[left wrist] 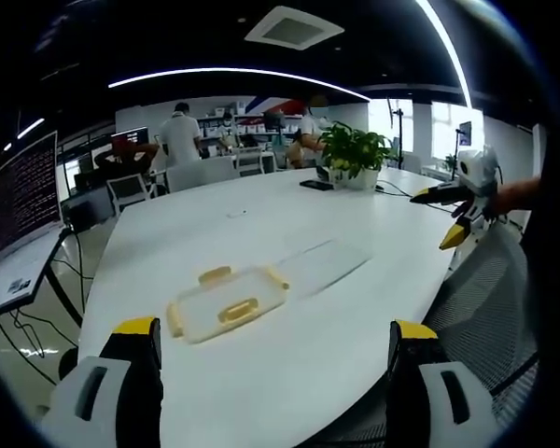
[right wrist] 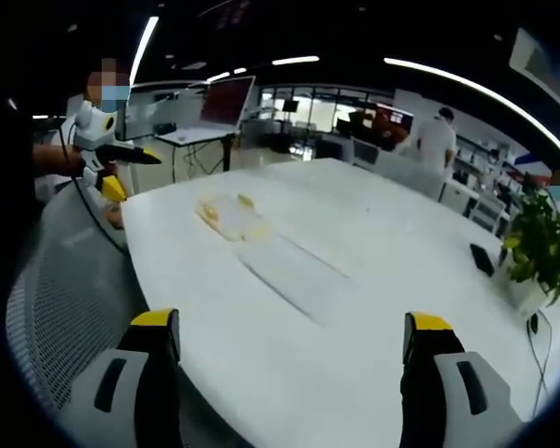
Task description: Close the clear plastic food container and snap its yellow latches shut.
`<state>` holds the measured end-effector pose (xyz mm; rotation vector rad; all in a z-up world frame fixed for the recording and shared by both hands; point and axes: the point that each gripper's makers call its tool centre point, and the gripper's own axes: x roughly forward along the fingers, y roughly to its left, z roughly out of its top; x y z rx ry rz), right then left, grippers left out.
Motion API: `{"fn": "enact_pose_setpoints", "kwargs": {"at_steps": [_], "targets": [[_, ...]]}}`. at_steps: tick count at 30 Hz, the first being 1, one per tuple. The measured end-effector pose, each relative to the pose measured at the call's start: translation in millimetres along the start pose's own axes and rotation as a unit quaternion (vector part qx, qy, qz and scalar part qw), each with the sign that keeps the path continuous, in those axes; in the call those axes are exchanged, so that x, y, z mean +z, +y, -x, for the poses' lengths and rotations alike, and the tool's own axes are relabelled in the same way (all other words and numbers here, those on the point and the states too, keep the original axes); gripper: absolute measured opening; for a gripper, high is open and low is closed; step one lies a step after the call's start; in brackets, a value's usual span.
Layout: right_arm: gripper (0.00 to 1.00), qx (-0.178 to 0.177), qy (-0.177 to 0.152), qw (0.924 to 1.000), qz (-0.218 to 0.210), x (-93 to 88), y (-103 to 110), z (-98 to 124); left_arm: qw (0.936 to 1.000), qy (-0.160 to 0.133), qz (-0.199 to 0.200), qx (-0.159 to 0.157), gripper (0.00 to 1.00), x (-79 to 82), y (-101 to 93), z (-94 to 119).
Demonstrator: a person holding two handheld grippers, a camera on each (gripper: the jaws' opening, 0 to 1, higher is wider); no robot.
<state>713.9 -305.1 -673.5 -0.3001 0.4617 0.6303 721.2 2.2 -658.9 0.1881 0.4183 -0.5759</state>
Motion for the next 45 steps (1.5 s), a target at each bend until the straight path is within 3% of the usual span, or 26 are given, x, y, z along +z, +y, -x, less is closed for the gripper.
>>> {"fn": "enact_pose_setpoints", "kwargs": {"at_steps": [18, 45], "targets": [[0.98, 0.027, 0.013, 0.9995, 0.005, 4.0, 7.9, -3.5, 1.0000, 0.001, 0.002, 0.007, 0.99, 2.4, 5.5, 2.9], [0.96, 0.084, 0.026, 0.9954, 0.037, 25.7, 16.4, -32.6, 0.9999, 0.016, -0.006, 0.004, 0.97, -0.7, 24.8, -2.2]]}}
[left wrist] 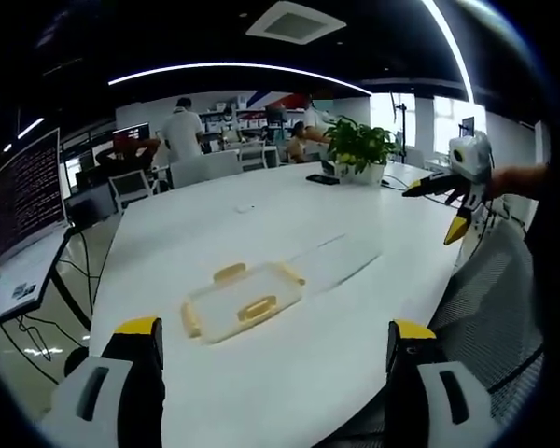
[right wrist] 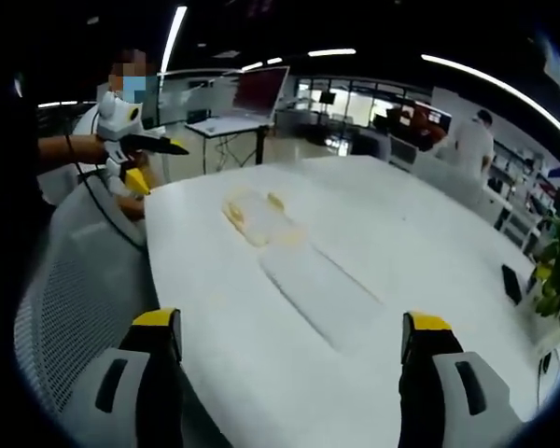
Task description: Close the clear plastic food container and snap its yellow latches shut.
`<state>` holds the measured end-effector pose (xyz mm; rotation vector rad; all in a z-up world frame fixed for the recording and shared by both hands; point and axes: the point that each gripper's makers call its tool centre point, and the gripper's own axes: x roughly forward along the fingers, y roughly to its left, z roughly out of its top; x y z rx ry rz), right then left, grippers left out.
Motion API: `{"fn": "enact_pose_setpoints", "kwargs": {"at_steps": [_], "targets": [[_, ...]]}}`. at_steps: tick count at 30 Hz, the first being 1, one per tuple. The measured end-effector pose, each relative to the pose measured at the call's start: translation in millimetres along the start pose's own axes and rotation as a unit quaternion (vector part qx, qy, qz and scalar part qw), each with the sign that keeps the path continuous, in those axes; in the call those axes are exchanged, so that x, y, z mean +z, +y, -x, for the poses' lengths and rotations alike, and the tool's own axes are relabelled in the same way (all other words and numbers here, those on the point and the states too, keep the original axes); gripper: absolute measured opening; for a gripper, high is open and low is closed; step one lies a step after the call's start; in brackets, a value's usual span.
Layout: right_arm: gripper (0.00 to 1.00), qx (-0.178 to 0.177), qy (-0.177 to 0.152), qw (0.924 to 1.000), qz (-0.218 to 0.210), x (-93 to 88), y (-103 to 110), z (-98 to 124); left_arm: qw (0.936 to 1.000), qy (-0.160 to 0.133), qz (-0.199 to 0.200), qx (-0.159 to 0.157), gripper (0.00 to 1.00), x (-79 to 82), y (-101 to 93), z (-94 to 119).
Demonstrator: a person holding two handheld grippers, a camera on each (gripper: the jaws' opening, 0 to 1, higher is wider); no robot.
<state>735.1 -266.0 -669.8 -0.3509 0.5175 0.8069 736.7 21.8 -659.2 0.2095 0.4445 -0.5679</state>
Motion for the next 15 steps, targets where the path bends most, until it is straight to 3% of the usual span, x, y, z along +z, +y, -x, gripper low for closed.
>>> {"fn": "enact_pose_setpoints", "kwargs": {"at_steps": [15], "targets": [[0.96, 0.023, 0.002, 0.9994, 0.026, 16.0, -1.3, -18.5, 0.9999, 0.007, -0.010, -0.004, 0.96, 2.9, 9.4, -7.3]]}}
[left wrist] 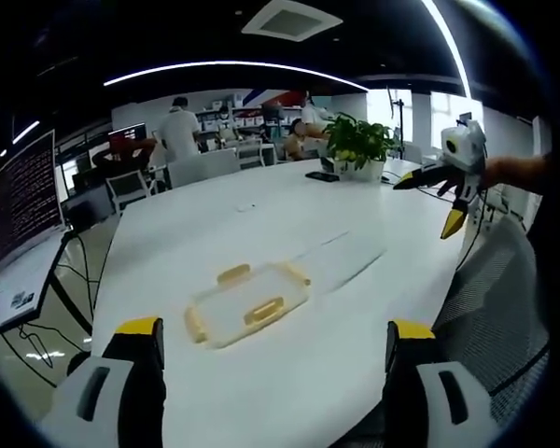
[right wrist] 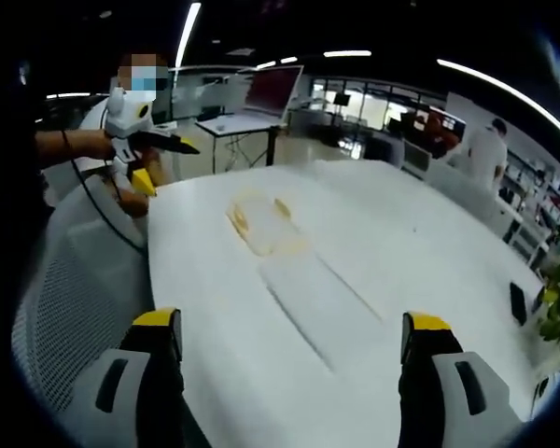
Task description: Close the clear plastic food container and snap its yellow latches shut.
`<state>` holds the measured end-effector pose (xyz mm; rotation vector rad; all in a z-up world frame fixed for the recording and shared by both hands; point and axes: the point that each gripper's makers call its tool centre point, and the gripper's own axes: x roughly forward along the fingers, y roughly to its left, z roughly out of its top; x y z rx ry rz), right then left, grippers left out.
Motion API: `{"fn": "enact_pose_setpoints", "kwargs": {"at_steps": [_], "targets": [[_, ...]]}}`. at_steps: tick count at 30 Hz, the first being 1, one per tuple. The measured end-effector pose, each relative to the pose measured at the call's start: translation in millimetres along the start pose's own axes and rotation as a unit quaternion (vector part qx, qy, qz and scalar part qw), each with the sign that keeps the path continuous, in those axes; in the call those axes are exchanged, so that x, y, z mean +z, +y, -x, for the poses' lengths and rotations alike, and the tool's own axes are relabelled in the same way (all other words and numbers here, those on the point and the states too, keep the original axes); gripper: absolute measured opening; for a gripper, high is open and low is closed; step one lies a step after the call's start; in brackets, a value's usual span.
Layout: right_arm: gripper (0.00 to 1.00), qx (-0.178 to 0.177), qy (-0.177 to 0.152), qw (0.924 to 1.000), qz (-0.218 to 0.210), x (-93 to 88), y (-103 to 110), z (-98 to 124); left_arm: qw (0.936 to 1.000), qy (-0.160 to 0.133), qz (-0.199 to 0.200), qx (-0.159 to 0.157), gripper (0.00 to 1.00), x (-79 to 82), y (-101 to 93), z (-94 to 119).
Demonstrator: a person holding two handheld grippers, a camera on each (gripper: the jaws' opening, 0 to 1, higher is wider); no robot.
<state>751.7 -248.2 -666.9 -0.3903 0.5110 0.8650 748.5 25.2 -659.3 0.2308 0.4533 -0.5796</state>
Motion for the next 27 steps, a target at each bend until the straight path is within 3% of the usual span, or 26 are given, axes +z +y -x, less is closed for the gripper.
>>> {"fn": "enact_pose_setpoints", "kwargs": {"at_steps": [27], "targets": [[0.94, 0.058, 0.026, 0.9967, 0.050, 13.5, -1.5, -28.9, 0.9979, 0.036, -0.039, -0.037, 0.94, -3.8, 21.2, -22.1]]}}
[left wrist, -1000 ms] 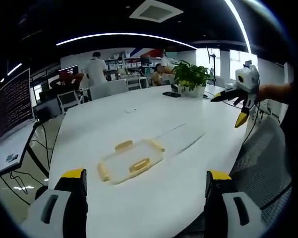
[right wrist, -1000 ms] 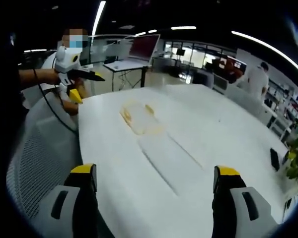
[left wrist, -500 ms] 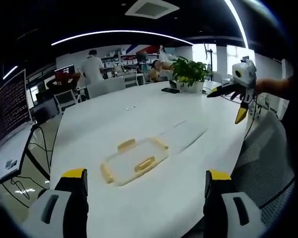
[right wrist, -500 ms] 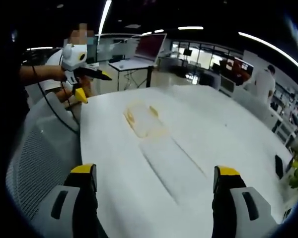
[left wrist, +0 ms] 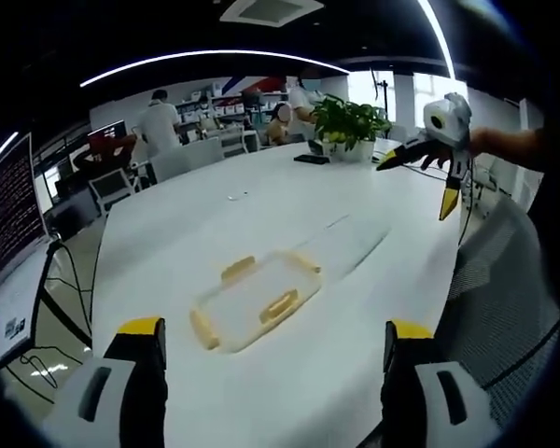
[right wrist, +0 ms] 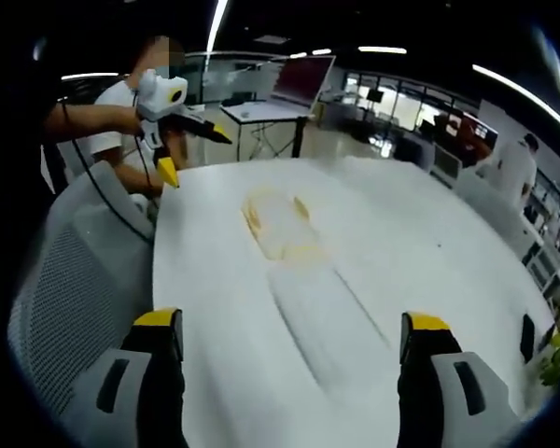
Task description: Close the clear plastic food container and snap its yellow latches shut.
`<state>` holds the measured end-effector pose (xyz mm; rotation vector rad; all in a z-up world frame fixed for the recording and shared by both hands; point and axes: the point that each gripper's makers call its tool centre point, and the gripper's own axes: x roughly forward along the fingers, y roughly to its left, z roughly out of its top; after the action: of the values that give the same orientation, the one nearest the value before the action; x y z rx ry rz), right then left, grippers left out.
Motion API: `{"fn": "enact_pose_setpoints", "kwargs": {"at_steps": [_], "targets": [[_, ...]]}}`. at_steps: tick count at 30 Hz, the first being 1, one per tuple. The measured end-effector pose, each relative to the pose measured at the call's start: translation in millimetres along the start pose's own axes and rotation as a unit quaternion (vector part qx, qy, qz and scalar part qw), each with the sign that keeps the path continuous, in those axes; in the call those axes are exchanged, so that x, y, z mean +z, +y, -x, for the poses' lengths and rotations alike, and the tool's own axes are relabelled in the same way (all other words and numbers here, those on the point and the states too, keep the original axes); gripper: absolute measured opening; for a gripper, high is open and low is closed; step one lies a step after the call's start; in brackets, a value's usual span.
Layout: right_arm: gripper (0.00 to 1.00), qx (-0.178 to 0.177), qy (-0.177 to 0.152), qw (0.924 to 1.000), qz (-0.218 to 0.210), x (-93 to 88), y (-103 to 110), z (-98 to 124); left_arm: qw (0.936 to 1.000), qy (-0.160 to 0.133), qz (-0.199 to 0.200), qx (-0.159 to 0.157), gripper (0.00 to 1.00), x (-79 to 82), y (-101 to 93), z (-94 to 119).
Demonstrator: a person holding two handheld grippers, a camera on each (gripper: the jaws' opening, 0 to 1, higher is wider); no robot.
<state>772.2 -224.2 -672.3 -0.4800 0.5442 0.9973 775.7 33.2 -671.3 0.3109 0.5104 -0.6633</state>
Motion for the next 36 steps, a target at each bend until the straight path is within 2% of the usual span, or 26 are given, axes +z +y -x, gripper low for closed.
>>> {"fn": "enact_pose_setpoints", "kwargs": {"at_steps": [10, 23, 36], "targets": [[0.93, 0.014, 0.002, 0.9999, 0.010, 9.3, -5.4, -10.4, 0.9997, 0.012, -0.015, -0.016, 0.92, -0.6, 6.8, -9.7], [0.89, 0.038, 0.014, 0.9983, 0.043, 24.9, -15.3, -25.2, 0.9983, 0.028, -0.041, -0.031, 0.87, 1.8, 28.0, -17.8], [0.82, 0.066, 0.031, 0.9947, 0.072, 36.3, -23.0, -49.1, 0.9947, 0.056, -0.067, -0.054, 0.80, -5.0, 40.9, -28.7]]}}
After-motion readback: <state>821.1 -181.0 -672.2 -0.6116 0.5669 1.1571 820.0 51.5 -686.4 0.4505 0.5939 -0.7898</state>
